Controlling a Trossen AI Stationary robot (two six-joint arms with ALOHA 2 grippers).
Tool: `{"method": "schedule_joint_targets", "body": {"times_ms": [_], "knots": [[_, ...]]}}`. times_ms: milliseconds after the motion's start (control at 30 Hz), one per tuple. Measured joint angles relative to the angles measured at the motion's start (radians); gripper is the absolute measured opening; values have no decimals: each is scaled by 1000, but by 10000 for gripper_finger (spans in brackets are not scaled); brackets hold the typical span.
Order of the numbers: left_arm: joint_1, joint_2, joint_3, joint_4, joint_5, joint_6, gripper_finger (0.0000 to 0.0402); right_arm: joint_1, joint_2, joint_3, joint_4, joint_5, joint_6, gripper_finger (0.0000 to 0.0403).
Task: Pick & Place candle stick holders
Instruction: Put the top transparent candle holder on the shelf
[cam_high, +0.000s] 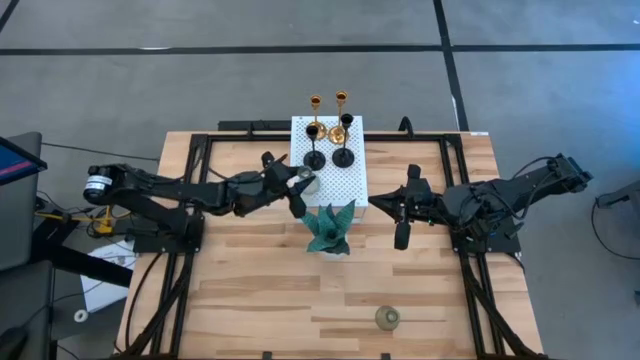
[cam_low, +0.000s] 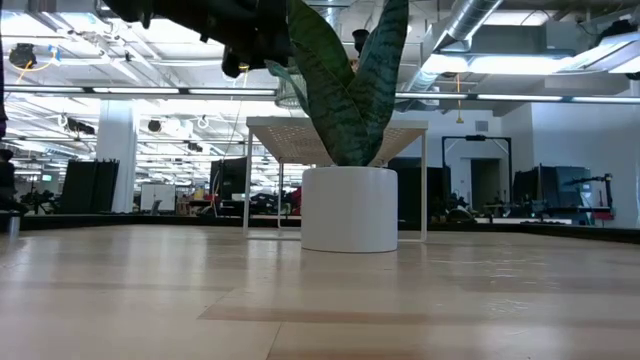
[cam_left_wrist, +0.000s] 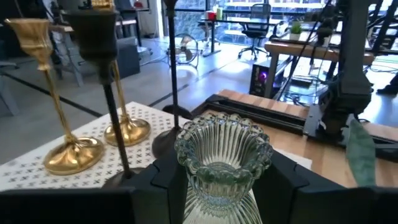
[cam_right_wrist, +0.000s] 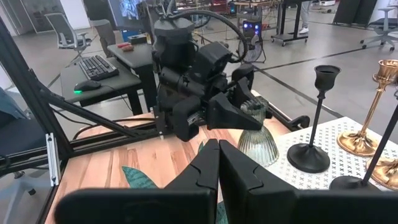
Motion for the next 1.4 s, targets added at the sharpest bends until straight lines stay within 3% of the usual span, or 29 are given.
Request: {"method": "schedule_joint_targets", "body": {"times_ms": [367,567,1400], "knots": [[14,110,96,-9,16,60,135,0,0,0,-6,0,0,0],[13,114,100,-85,-30,54,135,0,0,0,-6,0,0,0],[14,139,97,-96,-30,-36,146,2,0,0,-18,-3,0,0]]}}
